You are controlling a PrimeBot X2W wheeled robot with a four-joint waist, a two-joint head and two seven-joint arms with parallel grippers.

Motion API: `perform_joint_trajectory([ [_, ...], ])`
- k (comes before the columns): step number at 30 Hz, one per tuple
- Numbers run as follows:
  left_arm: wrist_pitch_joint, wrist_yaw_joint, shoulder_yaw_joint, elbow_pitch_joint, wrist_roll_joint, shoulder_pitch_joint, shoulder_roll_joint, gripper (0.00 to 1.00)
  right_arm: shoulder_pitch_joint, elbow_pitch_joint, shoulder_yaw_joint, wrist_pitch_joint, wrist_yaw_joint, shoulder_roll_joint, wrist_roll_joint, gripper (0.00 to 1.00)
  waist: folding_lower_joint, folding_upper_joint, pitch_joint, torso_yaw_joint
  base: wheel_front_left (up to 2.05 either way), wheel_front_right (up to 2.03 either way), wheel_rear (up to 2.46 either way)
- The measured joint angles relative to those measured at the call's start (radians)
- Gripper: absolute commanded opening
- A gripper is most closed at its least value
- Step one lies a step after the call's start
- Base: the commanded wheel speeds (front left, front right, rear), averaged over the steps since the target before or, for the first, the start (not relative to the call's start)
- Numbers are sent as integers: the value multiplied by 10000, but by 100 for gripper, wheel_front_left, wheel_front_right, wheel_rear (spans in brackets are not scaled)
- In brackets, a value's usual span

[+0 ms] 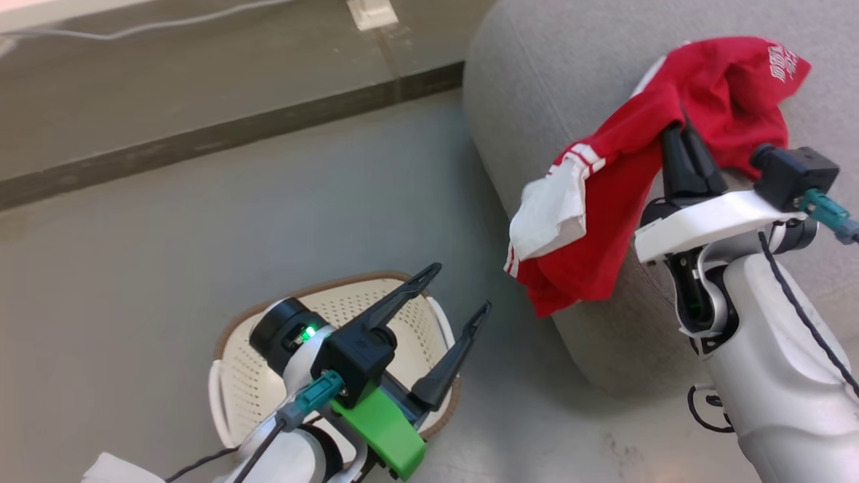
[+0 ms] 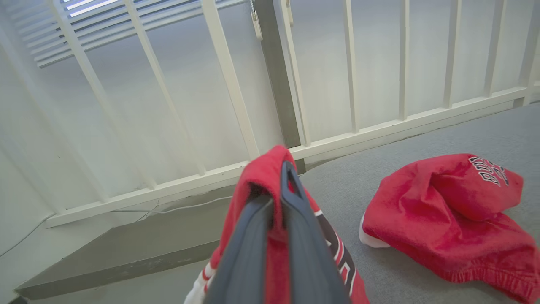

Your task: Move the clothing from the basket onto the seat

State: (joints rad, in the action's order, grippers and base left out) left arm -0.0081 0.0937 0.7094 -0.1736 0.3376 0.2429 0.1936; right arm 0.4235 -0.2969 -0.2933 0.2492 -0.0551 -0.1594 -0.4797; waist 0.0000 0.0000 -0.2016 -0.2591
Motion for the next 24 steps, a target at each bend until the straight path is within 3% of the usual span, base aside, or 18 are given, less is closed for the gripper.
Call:
perform_joint_trajectory([
  [15, 414, 31, 58, -305, -351, 479, 201, 100, 395, 614, 1407, 10, -54, 230, -25, 0, 0, 0, -1078, -1149, 0, 0, 0],
  [24, 606, 111, 330, -362, -359, 926, 205, 100, 2717, 587, 2282, 13, 151, -702, 247, 0, 0, 0, -1833, -1452, 0, 0, 0],
])
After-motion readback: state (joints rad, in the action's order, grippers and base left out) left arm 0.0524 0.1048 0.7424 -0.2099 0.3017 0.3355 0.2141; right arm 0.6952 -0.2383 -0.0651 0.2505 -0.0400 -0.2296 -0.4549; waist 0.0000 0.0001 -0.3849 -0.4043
